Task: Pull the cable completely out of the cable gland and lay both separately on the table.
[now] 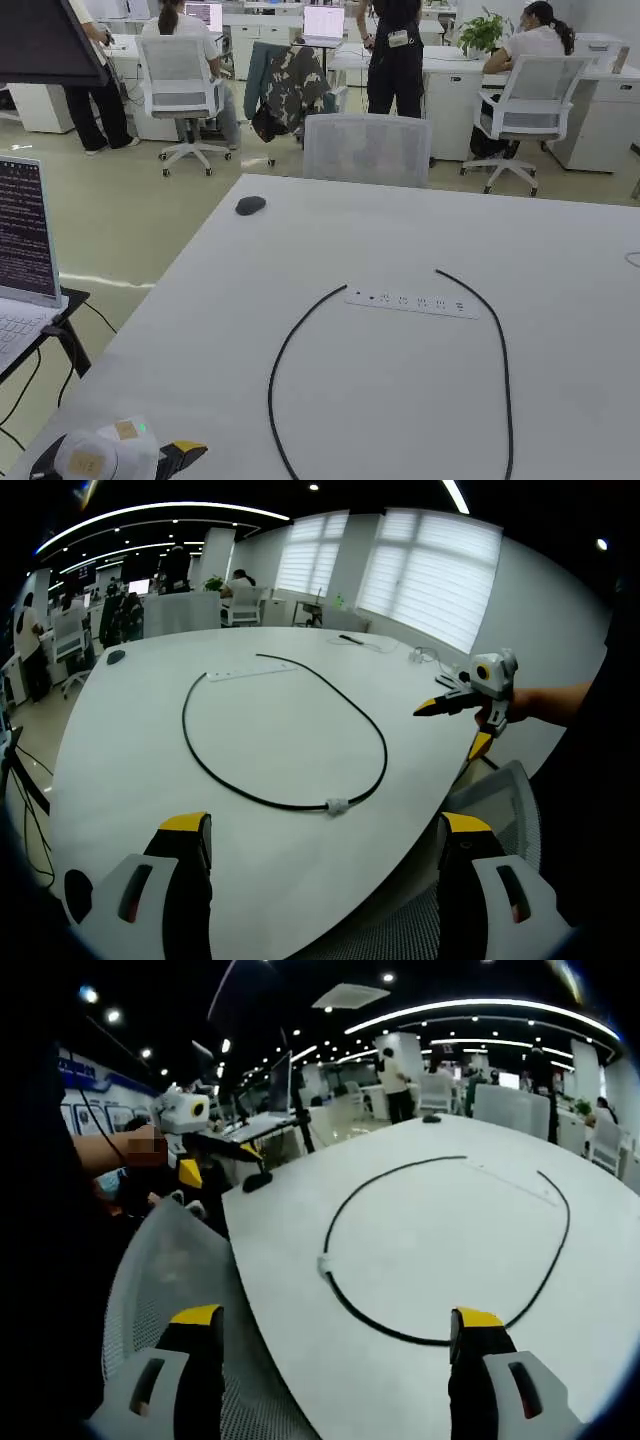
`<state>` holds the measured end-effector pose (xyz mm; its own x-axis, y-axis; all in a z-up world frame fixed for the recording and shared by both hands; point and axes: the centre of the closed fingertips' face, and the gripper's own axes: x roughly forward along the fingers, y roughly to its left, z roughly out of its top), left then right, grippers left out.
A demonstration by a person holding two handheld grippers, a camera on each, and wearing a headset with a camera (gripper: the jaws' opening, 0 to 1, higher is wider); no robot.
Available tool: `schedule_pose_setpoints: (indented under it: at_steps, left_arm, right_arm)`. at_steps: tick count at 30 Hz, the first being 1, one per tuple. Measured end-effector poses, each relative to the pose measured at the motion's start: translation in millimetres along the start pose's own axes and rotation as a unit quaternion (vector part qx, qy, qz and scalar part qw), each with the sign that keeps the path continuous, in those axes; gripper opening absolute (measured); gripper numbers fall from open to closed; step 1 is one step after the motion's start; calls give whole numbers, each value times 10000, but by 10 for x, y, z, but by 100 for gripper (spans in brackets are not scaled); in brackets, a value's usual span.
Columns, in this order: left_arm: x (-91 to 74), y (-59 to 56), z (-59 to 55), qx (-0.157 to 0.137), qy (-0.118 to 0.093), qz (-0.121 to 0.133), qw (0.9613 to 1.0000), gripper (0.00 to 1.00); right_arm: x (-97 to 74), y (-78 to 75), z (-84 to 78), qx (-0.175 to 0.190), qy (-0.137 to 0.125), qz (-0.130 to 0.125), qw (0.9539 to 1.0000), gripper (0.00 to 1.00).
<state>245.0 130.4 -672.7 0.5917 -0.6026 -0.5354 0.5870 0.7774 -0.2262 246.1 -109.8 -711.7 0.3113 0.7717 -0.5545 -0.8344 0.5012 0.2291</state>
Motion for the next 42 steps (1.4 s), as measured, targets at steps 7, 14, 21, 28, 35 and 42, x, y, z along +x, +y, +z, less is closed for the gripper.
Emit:
schedule_pose_setpoints:
  at_steps: [7, 14, 21, 28, 35, 42]
  left_arm:
    - [70, 35, -90, 114, 100, 14, 9999, 91]
    - [75, 69, -89, 158, 128, -25, 9998, 92]
    - [108, 112, 0, 99, -40, -87, 9999, 92]
    - [229, 200, -125, 152, 73, -153, 9997, 95]
    - [243, 228, -40, 112, -151, -284, 9994, 99]
    - [206, 288, -167, 336, 128, -422, 9985, 99]
  right_arm:
    - [39, 52, -13, -8, 82, 97, 9999, 95]
    - [68, 39, 62, 94, -4, 57, 9999, 94]
    - [44, -17, 40, 74, 51, -107, 9999, 96]
    - [32, -80, 125, 46, 178, -316, 9993, 95]
    - [155, -26, 294, 57, 233, -282, 9993, 95]
    - [301, -58, 490, -33, 217, -499, 9985, 98]
